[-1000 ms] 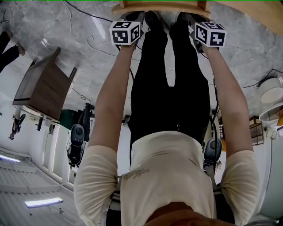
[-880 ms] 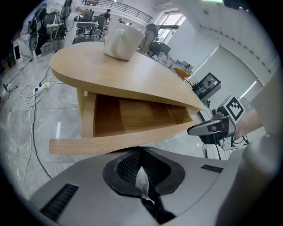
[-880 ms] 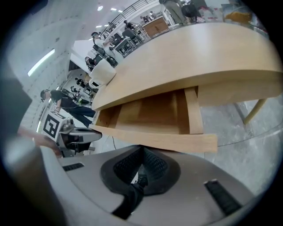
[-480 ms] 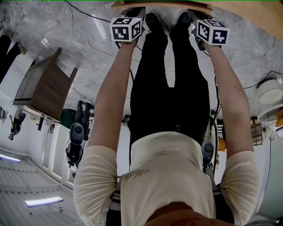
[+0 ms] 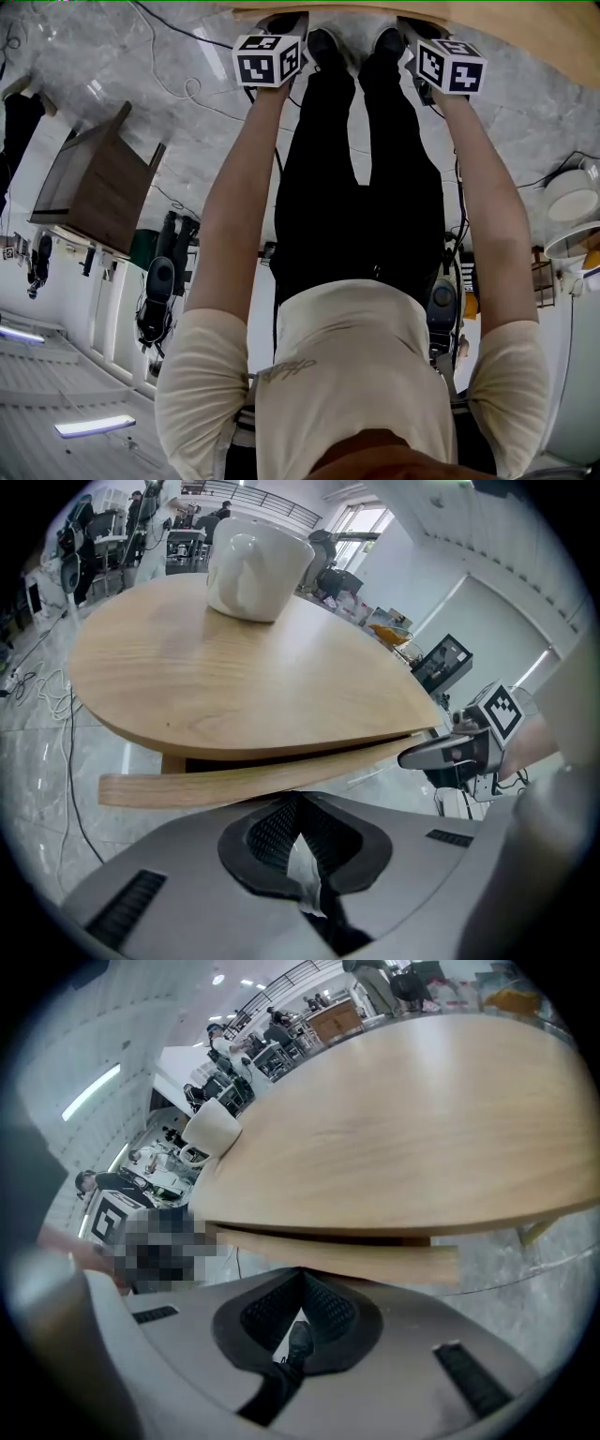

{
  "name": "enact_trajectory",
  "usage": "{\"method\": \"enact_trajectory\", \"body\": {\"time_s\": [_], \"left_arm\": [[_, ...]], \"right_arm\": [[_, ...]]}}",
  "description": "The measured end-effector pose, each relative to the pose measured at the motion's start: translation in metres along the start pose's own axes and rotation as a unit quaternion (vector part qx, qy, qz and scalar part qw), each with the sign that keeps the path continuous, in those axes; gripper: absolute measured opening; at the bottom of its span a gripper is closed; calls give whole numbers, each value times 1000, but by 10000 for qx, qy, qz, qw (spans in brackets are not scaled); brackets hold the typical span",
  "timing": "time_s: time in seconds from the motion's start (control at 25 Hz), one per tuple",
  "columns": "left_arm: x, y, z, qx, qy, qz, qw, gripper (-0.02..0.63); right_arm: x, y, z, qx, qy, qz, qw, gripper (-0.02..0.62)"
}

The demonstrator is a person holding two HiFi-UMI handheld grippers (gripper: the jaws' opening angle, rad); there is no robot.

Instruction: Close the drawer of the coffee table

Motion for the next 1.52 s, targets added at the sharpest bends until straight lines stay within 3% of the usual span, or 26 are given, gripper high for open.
{"method": "enact_trajectory", "body": {"time_s": [0.6, 1.08, 1.28, 1.52], "left_arm": [[4, -3, -17, -63, -101, -98, 9999, 5], [-4, 13, -23, 51, 161, 74, 9998, 5], [-36, 28, -10, 189, -96, -76, 9997, 5], [-107, 62, -6, 530, -307, 111, 9981, 5]], "right_arm": [[2, 4, -17, 18, 3, -102, 9999, -6], [-25, 6, -27, 83, 107, 82, 9999, -6], [-67, -1, -18, -72, 55, 377, 9992, -6], [-138, -42, -6, 183, 183, 478, 9985, -6]]}}
Point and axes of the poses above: the fingertips, and each gripper's own axes: x forward along the fingers, y to its right, z out of its underside, the point moved 9 cm from there along -x, backward along the fingers, and after that the axes turned 5 degrees about y, right-handed, at the moved point
